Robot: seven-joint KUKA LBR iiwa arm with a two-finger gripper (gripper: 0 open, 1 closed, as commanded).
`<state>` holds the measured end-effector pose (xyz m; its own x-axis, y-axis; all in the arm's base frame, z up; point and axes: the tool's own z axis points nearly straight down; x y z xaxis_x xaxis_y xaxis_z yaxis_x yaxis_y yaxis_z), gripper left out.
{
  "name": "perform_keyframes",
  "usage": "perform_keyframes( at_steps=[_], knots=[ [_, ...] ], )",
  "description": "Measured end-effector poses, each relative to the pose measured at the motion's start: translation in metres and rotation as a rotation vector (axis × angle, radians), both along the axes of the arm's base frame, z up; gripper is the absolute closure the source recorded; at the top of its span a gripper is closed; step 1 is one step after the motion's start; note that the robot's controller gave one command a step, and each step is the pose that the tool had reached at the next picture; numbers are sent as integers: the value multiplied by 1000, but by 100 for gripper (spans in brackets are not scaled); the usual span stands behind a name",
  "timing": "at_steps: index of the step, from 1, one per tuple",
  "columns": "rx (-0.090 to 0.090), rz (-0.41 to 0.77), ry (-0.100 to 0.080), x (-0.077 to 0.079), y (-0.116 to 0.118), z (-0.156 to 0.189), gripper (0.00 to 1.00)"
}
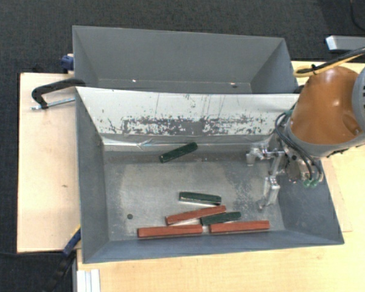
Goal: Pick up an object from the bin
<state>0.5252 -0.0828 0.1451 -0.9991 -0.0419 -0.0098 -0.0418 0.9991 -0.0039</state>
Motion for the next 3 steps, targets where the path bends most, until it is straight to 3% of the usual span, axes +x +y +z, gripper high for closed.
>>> perform_keyframes(
  at_steps=[1,2,3],
  knots=[
    [4,136,11,-9,65,-74,0],
    [3,218,8,-3,68,-30,0],
    [7,91,9,-7,124,-58,0]
  ],
)
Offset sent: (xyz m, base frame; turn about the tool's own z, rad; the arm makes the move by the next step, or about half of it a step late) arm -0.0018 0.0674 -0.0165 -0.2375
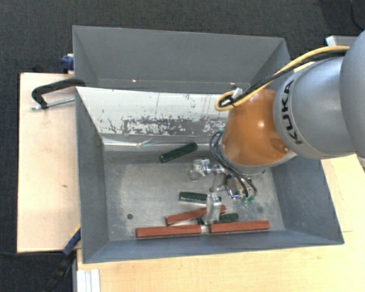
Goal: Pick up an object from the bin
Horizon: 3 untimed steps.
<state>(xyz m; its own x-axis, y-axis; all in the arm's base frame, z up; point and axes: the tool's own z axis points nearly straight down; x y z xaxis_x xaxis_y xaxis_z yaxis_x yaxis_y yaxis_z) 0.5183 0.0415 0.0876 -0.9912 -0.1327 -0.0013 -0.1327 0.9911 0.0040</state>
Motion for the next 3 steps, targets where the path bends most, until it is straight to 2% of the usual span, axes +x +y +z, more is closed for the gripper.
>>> perform_keyframes(
  at_steps=[1,2,3],
  knots=[
    [-2,-51,1,4,-13,-17,0],
    [-4,-164,-4,-5,-10,-15,100],
    [-4,-165,-4,-5,-10,-15,100]
  ],
)
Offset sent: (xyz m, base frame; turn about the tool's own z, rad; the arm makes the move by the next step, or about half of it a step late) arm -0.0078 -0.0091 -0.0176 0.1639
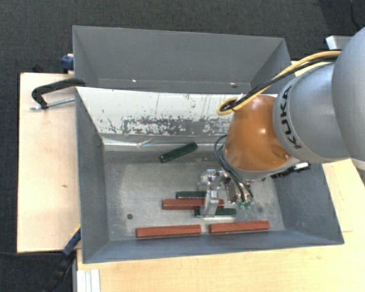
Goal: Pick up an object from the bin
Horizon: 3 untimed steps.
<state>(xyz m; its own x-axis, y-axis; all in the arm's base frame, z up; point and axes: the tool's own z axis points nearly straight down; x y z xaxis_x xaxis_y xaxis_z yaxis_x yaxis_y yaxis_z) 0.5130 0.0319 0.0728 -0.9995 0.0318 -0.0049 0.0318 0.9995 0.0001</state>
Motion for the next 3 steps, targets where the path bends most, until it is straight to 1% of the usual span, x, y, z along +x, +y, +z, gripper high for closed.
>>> perform_keyframes(
  at_steps=[1,2,3],
  knots=[
    [0,0,1,-1,0,3,100],
    [1,1,9,-3,1,17,100],
    [1,1,9,-3,1,39,100]
  ],
)
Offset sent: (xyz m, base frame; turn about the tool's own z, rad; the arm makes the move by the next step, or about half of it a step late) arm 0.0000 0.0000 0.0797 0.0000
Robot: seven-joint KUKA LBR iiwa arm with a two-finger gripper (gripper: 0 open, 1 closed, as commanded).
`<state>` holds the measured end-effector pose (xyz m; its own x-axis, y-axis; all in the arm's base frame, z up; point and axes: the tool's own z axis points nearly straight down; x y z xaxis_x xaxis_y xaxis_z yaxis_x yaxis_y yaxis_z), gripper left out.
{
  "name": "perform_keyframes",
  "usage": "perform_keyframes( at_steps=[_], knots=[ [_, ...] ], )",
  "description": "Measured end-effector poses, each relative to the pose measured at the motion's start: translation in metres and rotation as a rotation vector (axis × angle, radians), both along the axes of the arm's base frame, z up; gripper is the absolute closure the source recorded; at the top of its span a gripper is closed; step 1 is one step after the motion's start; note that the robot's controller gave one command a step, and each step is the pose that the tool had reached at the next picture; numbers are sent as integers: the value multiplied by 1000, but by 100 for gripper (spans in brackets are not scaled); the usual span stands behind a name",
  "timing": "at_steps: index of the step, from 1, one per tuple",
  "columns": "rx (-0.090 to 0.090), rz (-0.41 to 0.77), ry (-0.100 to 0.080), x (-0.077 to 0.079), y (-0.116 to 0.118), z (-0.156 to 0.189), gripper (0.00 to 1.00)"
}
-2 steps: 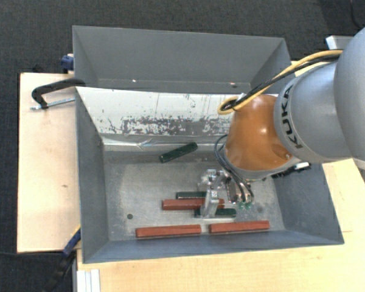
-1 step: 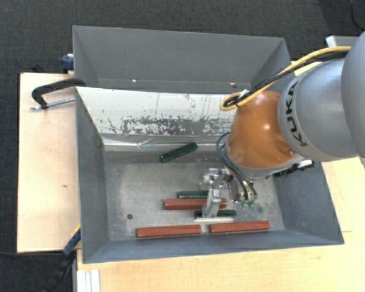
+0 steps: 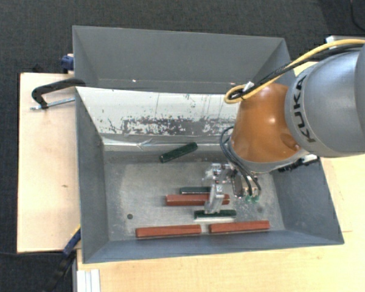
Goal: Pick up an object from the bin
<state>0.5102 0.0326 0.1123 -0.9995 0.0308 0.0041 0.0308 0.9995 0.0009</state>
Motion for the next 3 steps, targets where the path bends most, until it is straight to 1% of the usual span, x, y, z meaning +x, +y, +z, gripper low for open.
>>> perform_keyframes(
  at_steps=[1,3],
  knots=[
    [1,0,-7,2,0,21,100],
    [1,0,-12,3,0,44,100]
  ],
)
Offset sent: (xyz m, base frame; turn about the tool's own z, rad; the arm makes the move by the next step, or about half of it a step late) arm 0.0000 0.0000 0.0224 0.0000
